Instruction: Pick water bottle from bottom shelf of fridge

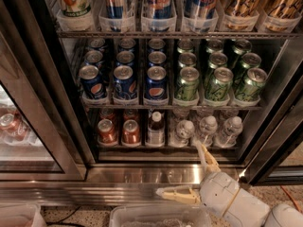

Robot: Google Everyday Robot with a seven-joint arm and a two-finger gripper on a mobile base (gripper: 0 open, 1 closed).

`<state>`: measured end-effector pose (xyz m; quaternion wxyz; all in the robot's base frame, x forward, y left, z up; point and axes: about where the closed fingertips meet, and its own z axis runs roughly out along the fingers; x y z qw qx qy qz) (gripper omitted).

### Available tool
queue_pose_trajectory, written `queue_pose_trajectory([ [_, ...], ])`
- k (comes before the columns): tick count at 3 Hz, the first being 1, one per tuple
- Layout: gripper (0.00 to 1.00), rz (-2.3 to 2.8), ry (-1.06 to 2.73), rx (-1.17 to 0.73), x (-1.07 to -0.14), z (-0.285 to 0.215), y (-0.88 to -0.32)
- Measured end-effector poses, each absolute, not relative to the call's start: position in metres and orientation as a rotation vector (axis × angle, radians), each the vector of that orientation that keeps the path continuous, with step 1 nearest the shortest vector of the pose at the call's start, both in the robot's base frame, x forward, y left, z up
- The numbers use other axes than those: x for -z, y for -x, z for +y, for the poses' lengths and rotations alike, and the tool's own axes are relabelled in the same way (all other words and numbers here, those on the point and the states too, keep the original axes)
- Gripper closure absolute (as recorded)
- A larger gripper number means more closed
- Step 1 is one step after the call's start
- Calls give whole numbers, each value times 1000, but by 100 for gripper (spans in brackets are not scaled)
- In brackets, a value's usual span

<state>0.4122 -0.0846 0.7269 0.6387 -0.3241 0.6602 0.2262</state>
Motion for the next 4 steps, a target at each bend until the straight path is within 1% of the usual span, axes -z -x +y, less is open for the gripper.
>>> queue_pose_trajectory([
  [1, 0, 1475, 705, -480, -733, -91, -421],
  [2, 0, 1418, 624, -402, -746, -107, -434],
  [3, 0, 1399, 592, -362, -741, -111, -442],
  [4, 0, 1447, 637, -388, -718, -95, -447],
])
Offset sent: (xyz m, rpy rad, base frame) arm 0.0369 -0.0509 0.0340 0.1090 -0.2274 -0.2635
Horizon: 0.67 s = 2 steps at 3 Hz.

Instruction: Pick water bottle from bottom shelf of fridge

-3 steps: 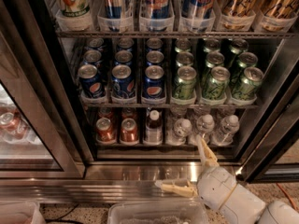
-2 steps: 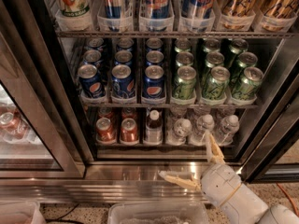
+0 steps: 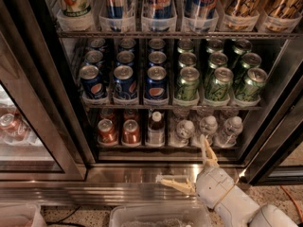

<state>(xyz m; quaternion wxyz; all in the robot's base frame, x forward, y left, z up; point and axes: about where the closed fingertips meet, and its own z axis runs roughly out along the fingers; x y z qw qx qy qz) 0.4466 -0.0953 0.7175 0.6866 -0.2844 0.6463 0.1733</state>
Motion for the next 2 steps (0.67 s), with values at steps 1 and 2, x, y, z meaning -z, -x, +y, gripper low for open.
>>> queue_pose_trajectory([
  [1, 0, 1447, 637, -388, -718, -95, -447],
  [2, 0, 1451, 560, -399, -710, -100, -453],
])
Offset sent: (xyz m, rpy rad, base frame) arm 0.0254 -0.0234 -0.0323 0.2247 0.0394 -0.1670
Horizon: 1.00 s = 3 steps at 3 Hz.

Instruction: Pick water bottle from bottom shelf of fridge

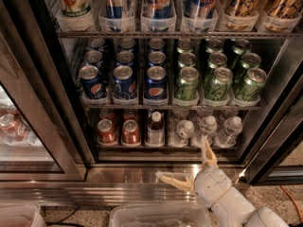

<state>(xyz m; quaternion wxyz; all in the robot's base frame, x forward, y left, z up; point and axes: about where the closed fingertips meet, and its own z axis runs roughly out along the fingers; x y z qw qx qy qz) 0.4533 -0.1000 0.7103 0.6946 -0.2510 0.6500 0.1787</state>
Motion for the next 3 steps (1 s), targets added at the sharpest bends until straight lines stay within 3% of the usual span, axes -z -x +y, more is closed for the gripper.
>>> queue_pose_trajectory([
  [3, 0, 1418, 422, -363, -676, -96, -469],
])
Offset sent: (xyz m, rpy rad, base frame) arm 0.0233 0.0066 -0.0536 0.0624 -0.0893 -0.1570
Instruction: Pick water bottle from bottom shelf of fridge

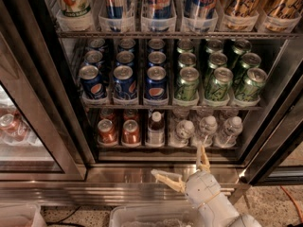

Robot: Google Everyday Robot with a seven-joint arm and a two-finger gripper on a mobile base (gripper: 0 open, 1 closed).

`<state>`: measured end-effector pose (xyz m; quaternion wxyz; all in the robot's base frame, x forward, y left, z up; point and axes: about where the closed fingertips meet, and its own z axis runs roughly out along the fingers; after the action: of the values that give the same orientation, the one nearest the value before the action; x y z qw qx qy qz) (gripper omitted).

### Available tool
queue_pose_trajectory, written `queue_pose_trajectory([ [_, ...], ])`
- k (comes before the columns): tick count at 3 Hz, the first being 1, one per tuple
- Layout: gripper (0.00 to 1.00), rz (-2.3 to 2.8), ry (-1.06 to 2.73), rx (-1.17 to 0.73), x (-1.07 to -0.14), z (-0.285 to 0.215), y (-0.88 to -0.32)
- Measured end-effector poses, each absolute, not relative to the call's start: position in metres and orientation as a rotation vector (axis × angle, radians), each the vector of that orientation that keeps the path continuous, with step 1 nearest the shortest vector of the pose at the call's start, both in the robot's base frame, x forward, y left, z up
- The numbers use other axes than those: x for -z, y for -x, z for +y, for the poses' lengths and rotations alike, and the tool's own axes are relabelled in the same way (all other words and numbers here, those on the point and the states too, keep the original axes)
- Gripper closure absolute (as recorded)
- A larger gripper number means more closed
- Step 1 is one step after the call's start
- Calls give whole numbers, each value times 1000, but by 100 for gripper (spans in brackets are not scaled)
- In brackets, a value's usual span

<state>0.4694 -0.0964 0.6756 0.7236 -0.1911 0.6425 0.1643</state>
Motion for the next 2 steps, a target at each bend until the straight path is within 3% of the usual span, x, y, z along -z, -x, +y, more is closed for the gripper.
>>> queue_pose_trajectory([
  [2, 0, 1399, 338, -330, -662, -104, -484],
])
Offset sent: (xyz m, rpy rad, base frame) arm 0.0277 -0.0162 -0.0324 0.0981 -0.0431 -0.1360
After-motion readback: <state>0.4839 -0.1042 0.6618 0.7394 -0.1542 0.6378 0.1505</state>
